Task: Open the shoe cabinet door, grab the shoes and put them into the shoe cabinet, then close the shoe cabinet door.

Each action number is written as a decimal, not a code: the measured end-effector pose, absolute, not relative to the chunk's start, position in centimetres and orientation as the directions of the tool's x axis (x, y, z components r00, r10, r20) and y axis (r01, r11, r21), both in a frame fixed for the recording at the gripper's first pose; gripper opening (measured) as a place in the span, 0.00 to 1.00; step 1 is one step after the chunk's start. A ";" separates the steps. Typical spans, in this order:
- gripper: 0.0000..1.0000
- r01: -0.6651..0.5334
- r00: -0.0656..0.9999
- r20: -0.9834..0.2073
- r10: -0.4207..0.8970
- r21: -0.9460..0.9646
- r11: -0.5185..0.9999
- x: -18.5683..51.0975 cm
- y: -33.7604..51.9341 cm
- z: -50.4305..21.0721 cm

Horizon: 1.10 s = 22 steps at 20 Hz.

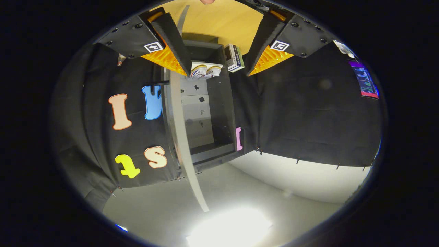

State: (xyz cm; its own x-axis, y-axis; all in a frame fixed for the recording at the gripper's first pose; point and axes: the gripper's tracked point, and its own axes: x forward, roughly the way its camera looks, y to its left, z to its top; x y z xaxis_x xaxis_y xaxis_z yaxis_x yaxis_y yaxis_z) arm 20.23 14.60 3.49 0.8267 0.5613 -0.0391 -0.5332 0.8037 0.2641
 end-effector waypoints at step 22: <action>0.97 -0.635 0.685 -0.145 0.714 0.359 0.684 29.2 10.5 -3.9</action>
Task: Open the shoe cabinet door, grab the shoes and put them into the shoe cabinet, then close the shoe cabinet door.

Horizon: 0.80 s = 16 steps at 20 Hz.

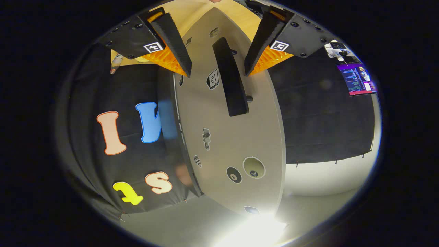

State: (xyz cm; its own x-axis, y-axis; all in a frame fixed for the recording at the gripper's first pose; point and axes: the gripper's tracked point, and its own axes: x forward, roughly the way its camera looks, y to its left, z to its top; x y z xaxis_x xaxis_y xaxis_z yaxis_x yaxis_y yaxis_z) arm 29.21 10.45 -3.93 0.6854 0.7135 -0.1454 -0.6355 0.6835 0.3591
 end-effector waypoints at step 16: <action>0.97 -0.644 0.671 -0.158 0.724 0.360 0.675 28.6 19.2 -3.2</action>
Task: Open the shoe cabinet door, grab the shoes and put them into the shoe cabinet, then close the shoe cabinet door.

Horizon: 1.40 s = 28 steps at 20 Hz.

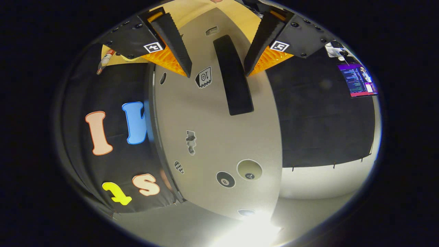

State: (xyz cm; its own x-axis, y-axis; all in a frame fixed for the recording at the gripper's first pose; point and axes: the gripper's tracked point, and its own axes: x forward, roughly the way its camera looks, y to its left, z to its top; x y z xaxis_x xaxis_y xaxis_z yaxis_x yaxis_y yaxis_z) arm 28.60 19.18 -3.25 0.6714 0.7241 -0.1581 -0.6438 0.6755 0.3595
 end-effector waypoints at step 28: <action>1.00 -0.566 0.793 -0.171 0.585 0.151 0.810 34.7 37.6 -3.9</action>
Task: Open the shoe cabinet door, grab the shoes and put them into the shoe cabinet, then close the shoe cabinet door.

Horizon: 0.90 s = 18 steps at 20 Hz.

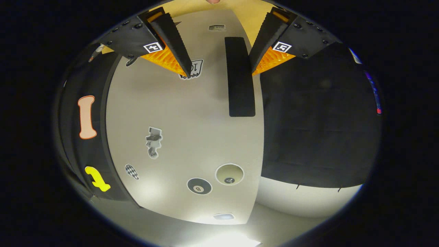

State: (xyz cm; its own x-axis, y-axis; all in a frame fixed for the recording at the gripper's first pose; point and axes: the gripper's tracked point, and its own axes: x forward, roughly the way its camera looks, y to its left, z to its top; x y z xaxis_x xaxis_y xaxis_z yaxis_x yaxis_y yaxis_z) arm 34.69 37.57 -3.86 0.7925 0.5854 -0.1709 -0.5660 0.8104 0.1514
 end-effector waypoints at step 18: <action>0.98 -0.225 0.961 -0.132 0.244 0.143 0.964 24.9 12.9 -0.7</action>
State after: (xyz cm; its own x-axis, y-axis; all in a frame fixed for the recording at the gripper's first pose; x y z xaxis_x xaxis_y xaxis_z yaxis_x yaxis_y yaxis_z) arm 24.92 12.92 -0.73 0.9607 0.2440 -0.1321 -0.2251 0.9638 0.1428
